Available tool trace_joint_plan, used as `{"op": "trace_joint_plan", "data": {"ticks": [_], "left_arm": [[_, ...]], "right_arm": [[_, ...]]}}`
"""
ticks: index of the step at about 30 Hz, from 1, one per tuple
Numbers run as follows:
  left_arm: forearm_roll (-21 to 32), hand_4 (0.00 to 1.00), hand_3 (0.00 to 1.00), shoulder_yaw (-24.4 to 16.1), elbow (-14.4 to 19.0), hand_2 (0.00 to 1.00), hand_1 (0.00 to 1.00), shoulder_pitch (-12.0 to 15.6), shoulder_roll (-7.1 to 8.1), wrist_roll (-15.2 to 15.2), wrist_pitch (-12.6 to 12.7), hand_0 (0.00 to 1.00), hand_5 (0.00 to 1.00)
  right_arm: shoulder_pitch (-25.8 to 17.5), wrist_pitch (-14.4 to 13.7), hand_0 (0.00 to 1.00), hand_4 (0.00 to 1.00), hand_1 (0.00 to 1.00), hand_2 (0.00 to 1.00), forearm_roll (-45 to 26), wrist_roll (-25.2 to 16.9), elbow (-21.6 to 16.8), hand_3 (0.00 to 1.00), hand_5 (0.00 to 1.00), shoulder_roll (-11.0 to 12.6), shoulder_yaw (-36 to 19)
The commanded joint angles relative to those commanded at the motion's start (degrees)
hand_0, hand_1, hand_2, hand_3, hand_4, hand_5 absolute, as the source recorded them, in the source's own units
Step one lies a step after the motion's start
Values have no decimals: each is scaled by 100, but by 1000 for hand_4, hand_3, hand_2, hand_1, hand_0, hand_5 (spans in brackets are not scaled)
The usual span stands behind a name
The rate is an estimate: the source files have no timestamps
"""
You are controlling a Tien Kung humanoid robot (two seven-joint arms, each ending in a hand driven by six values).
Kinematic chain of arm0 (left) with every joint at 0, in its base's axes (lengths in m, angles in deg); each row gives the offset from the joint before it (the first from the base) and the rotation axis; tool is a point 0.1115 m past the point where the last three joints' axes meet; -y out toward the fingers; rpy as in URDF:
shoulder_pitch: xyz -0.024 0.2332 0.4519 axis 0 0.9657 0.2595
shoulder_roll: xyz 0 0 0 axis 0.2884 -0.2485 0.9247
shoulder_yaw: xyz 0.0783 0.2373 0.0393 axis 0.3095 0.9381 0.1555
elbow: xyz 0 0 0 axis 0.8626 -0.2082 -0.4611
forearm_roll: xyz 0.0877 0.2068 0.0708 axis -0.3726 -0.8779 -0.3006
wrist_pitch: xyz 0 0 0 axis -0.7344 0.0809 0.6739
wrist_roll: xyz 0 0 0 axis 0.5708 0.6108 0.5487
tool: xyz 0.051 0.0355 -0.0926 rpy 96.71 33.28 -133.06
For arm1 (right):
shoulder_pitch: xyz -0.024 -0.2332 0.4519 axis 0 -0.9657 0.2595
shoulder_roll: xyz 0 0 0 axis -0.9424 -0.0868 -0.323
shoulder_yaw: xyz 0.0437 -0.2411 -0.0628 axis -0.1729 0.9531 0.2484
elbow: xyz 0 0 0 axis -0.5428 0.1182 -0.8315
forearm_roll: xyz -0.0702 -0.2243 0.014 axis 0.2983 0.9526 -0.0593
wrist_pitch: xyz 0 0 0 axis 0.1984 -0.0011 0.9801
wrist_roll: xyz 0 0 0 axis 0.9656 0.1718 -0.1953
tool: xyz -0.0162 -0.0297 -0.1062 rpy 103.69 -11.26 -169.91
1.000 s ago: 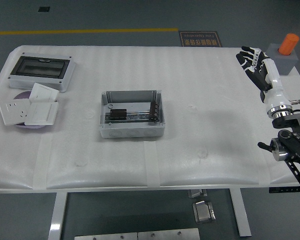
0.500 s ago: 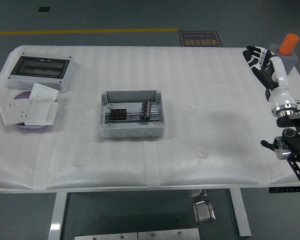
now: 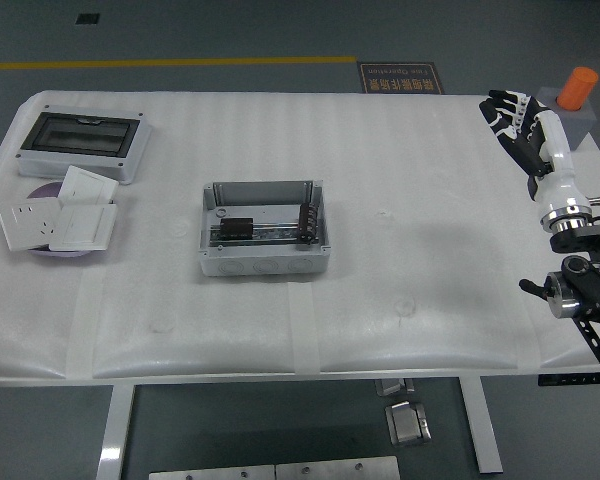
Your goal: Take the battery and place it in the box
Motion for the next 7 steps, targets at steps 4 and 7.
{"op": "trace_joint_plan", "data": {"ticks": [4,7], "left_arm": [[156,478,483,148,0,384,583,-14,-12,22,0,462,289],[212,478,483,194,0,384,583,-17,-9,29,4,462,289]], "right_arm": [[-3,2,795,992,724,733,0,6,2,705,611,-9,-15],[-4,2,795,992,724,733,4,13,2,705,611,-14,-29]]}}
